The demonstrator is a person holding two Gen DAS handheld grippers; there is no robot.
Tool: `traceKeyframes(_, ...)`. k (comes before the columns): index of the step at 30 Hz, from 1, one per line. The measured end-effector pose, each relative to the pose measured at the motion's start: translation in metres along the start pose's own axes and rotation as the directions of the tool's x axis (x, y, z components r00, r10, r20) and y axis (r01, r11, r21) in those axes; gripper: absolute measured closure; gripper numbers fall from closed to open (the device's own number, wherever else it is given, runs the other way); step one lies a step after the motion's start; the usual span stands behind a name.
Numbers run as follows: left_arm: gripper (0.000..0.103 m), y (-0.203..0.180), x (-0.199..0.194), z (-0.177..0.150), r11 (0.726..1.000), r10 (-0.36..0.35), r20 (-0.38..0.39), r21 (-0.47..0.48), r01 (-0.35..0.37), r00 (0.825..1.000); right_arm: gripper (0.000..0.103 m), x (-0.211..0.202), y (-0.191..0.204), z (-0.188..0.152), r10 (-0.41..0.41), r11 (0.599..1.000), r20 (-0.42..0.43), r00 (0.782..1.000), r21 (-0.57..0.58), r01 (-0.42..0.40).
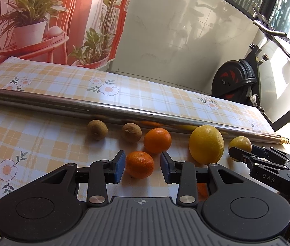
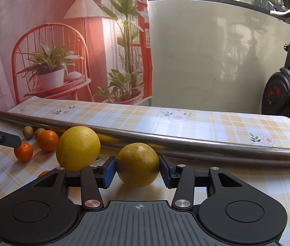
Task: Organize fruits
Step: 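Grasp an orange tangerine with the left tool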
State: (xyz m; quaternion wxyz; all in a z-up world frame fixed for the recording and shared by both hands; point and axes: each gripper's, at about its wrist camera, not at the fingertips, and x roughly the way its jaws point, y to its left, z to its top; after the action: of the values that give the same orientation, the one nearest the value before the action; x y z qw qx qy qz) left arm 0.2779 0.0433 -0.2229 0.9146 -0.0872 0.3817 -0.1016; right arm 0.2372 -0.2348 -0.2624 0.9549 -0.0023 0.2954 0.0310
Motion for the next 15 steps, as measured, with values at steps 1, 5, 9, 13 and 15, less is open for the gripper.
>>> traceKeyframes(1,0.064,0.000,0.002,-0.001,1.000,0.001,-0.005,0.001,-0.001,1.000,0.061,0.000,0.000,0.000,0.000,1.000,0.000,1.000,0.000,0.000)
traceKeyframes(5,0.064,0.000,0.008,-0.003,1.000,0.016,-0.022,0.005,-0.016,1.000,0.061,0.000,0.000,0.000,0.000,1.000,0.001,1.000,0.001,0.000)
traceKeyframes(9,0.064,0.001,0.013,-0.003,1.000,0.020,-0.024,0.004,-0.020,1.000,0.061,0.000,0.000,0.000,0.000,1.000,0.000,1.000,0.001,0.000)
traceKeyframes(13,0.064,-0.001,0.015,-0.004,1.000,0.026,-0.022,0.018,-0.026,0.999,0.061,0.000,0.001,0.000,-0.001,1.000,-0.005,1.000,-0.002,0.001)
traceKeyframes(15,0.067,-0.003,0.013,-0.006,0.999,0.027,-0.011,0.029,-0.027,1.000,0.061,0.000,0.003,0.001,-0.001,1.000,-0.007,1.000,-0.006,0.001)
